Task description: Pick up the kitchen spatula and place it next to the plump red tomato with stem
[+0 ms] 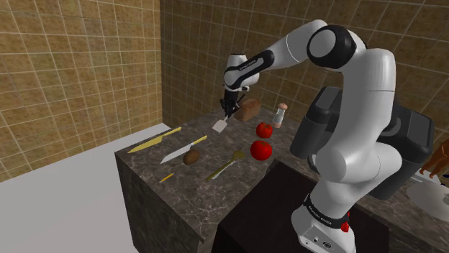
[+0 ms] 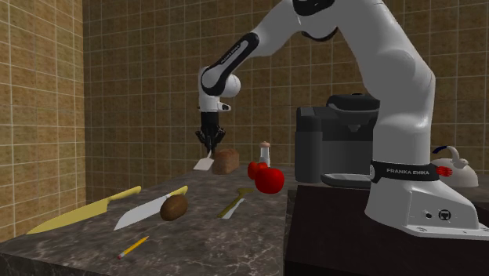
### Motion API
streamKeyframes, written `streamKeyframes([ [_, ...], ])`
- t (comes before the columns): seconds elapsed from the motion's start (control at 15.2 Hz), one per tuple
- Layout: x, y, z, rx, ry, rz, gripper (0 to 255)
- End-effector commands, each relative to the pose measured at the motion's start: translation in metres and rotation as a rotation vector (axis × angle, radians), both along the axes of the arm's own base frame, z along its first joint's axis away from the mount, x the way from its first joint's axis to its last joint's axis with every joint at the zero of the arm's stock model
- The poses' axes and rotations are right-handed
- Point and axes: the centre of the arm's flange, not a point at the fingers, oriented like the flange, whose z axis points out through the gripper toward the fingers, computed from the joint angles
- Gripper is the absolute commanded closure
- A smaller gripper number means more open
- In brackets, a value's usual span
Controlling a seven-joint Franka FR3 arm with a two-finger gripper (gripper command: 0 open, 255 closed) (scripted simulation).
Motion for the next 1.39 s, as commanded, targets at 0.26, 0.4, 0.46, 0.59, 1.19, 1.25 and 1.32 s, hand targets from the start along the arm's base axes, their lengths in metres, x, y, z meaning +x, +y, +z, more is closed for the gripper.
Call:
streamKeyframes([
  [0.26, 0.030, -0.075, -0.001, -0.001, 0.001, 0.000, 255],
  [0.4, 0.039, -0.100, -0.001, -0.001, 0.001, 0.000, 255],
  [0.46, 0.044, -0.112, -0.001, -0.001, 0.001, 0.000, 255],
  [0.59, 0.053, -0.137, -0.001, -0.001, 0.001, 0.000, 255],
  [1.19, 0.069, -0.180, -0.033, -0.001, 0.001, 0.001, 255],
  [1.25, 0.069, -0.180, -0.038, -0.001, 0.001, 0.001, 255],
  [1.32, 0.069, -0.180, -0.043, -0.001, 0.001, 0.001, 255],
])
